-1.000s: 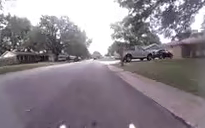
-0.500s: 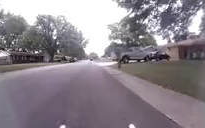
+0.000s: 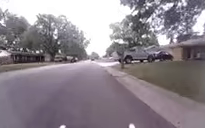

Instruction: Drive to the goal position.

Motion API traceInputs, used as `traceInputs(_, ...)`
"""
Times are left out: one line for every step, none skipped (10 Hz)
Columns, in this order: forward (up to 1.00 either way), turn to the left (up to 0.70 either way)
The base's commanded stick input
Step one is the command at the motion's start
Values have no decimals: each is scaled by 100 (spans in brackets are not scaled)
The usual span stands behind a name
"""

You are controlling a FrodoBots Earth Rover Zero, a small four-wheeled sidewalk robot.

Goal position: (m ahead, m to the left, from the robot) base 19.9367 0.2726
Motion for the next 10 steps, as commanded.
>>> traceInputs(100,-1)
traceInputs(100,-10)
traceInputs(100,-16)
traceInputs(100,-21)
traceInputs(100,-6)
traceInputs(100,0)
traceInputs(100,0)
traceInputs(100,0)
traceInputs(100,0)
traceInputs(100,0)
